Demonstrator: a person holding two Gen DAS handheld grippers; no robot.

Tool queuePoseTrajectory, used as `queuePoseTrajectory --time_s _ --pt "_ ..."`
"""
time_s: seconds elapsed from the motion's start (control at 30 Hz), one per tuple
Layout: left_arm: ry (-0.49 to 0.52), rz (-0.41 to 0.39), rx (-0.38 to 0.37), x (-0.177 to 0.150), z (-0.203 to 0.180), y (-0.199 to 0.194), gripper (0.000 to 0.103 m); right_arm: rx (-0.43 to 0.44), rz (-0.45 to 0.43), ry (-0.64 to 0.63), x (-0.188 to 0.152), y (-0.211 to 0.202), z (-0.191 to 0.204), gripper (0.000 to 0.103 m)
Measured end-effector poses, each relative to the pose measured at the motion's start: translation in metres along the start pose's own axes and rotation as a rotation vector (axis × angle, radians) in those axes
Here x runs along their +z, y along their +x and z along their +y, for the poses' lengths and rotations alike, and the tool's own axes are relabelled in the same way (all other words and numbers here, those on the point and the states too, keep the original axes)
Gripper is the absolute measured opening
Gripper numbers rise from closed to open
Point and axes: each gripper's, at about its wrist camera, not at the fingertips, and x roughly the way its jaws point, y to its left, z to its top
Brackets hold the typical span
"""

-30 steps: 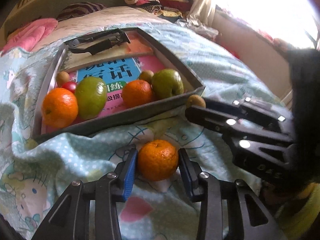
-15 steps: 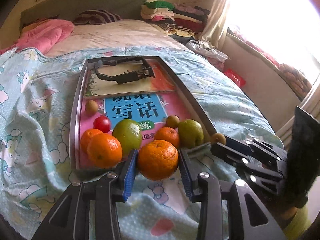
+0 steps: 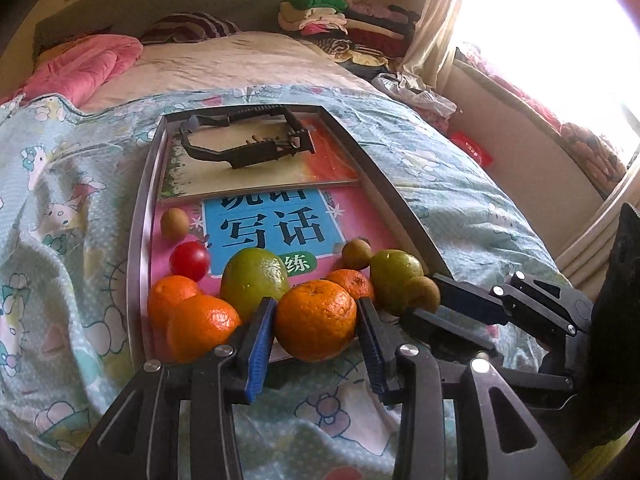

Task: Organize fruits
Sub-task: 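Carry the mandarin and kiwi into the tray with both tools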

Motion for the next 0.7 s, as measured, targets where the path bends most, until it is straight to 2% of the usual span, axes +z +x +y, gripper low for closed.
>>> queuePoseTrajectory --time_s 0.4,0.7 --pt "0.029 0.003 -0.006 0.003 -0.004 0.005 0.041 -0.007 0.014 -0.073 -0.002 0.013 0.010 0.024" --pt "0.035 -0.005 0.001 0.004 -0.005 0.006 0.041 0.009 0.001 -0.027 -0.004 0.012 0.004 0.025"
